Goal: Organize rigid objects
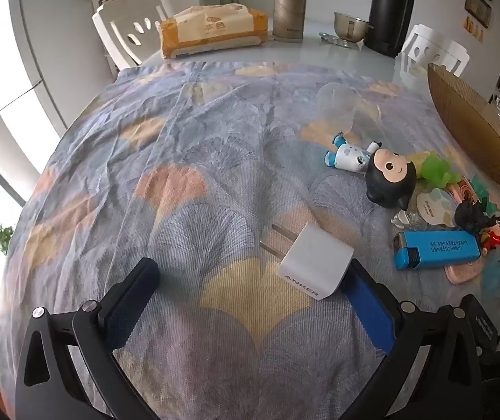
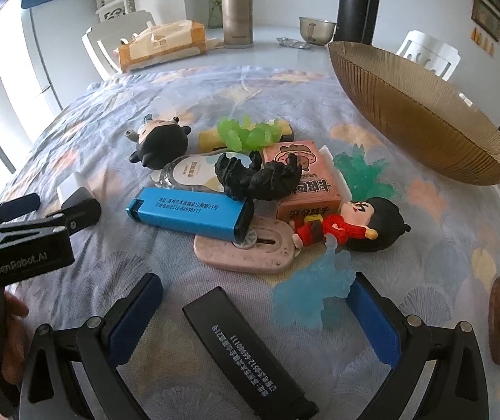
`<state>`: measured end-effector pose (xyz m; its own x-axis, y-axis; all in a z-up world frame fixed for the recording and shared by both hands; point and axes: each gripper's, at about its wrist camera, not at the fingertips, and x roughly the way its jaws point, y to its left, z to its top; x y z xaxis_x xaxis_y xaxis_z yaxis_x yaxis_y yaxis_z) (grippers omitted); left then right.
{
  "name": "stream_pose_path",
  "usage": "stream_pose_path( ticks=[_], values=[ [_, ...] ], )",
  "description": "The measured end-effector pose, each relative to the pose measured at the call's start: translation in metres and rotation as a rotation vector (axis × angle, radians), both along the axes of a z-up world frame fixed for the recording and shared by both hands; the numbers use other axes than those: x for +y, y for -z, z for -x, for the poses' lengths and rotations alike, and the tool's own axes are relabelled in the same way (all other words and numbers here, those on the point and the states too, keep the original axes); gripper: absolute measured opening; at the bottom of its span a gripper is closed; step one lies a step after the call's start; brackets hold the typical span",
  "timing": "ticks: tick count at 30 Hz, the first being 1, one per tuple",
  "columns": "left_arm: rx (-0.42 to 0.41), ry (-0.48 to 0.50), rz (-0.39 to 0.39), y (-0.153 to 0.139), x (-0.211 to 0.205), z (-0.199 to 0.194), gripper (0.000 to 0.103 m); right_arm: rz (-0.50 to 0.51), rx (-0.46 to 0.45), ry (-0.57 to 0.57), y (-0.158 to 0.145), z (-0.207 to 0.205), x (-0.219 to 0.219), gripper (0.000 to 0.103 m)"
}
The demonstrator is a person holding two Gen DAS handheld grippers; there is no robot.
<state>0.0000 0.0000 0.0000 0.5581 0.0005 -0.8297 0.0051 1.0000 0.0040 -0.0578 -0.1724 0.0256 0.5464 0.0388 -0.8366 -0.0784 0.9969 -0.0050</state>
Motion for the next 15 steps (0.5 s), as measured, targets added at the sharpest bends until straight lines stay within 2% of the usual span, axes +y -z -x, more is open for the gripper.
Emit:
stream_pose_path(
  ticks=[15],
  values=[
    [-0.013, -0.079, 0.008, -0.0005, -0.0036, 0.0024, 0.103, -0.008, -0.001, -0.042, 0.0005, -0.0020, -0.0019, 0.103]
  ],
)
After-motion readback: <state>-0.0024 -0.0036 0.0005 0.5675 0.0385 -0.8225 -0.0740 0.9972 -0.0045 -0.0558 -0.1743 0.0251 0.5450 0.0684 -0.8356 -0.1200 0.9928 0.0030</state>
